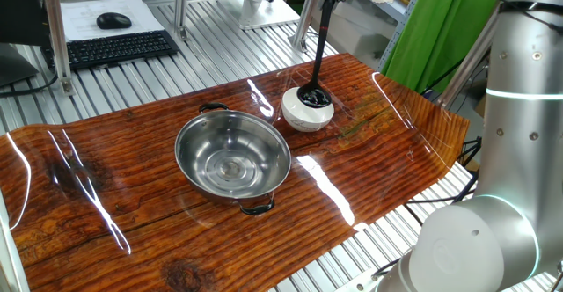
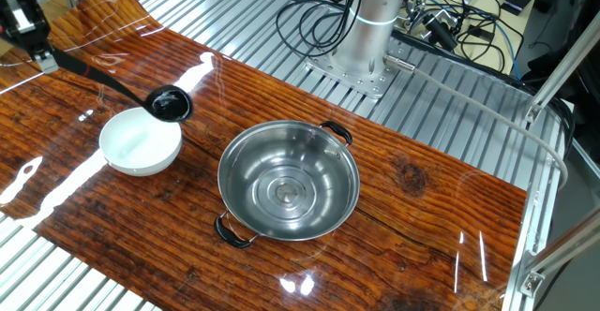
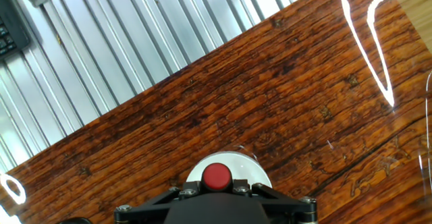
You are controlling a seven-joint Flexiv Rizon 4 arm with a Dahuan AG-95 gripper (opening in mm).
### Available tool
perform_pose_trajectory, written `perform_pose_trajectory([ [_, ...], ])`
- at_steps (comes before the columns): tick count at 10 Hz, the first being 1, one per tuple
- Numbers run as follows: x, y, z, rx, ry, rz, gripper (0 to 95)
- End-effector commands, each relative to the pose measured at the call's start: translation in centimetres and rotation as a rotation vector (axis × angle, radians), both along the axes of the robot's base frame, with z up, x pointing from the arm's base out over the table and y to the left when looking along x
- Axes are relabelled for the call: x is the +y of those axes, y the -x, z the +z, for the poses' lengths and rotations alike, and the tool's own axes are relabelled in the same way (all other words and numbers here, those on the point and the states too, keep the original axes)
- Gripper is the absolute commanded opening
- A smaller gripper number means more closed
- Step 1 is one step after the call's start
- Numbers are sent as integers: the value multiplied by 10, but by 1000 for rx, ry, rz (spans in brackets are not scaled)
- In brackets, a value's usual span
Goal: Scoop water with a large spoon from one bowl to another
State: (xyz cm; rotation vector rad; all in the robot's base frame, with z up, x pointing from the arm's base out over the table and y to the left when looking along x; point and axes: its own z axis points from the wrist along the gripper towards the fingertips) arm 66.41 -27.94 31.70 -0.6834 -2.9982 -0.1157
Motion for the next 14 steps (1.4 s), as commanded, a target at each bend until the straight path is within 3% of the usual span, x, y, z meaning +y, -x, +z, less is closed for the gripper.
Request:
perform_pose_trajectory([
  [1, 0, -2, 1, 29, -33, -27, 0],
  [4, 0, -2, 1, 42, -27, -76, 0],
  [8, 0, -2, 1, 37, -25, -90, 0],
  [14, 0, -2, 1, 9, -3, -73, 0],
])
